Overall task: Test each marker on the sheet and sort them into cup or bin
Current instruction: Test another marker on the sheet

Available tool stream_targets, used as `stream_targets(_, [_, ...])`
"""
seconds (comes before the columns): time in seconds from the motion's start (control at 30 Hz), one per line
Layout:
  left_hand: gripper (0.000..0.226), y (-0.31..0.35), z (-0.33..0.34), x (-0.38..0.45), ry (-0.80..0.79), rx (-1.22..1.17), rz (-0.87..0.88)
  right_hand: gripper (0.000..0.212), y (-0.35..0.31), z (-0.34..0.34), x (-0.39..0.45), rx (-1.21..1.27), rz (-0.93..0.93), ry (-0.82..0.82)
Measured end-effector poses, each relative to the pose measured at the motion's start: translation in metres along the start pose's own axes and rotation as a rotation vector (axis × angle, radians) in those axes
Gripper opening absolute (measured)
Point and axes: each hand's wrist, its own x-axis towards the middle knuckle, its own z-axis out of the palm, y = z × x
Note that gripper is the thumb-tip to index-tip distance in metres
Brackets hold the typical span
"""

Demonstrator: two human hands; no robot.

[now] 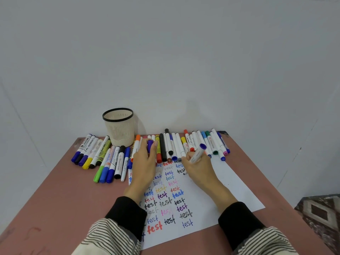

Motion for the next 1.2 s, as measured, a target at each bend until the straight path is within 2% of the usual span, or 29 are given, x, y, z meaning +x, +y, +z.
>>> stream_targets(0.1, [0.017,-0.001,0.001,0.000,-0.004,0.010,-0.003,0.036,0.000,0.000,0.000,0.000,0.020,-0.042])
stream_targets(0.97, [0.021,0.004,-0.001,-0.002,-0.012,0.051,0.037,0.039,0.000,-0.001,-0.001,0.008,0.045,0.104])
stream_targets(1.07, [0.020,0.006,-0.002,-0.002,-0.046,0.090,0.082,0.043,-0.007,-0.004,-0.001,0.106,0.000,0.159])
stream_targets(1.2, [0.038,0.011,-0.001,-0.005,-0.119,0.058,0.121,0.044,-0.015,-0.016,0.003,0.485,0.161,0.230])
